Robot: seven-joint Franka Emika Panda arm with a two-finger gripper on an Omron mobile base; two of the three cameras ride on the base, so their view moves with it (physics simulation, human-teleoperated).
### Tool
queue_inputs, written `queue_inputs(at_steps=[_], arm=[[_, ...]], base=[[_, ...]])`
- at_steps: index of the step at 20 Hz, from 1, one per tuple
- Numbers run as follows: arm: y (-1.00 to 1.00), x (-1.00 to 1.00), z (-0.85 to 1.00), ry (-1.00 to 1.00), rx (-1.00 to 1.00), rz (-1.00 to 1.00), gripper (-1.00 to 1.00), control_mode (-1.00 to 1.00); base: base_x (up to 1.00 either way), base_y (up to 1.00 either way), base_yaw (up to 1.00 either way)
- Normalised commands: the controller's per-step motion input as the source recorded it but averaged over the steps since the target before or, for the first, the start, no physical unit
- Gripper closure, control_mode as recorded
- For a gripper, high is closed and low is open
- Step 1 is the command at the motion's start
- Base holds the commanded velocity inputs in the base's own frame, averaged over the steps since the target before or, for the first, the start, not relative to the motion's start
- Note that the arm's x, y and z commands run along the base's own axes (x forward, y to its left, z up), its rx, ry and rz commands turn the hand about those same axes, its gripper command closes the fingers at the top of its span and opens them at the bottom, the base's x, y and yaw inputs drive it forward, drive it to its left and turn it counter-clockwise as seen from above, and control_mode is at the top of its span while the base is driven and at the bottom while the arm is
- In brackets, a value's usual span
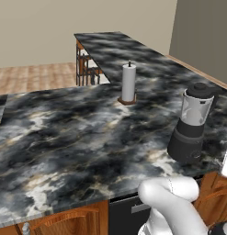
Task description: Grab the onions from the fridge, place them in the blender, close the lid, and turn on the blender to create a marinade.
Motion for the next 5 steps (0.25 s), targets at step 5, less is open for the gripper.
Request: queue_inputs(at_steps=[5], arm=[[0.22,-0.39,0.73,-0.09,-0.01,0.0,-1.0,-1.0]], base=[[0.0,0.0,0.0]])
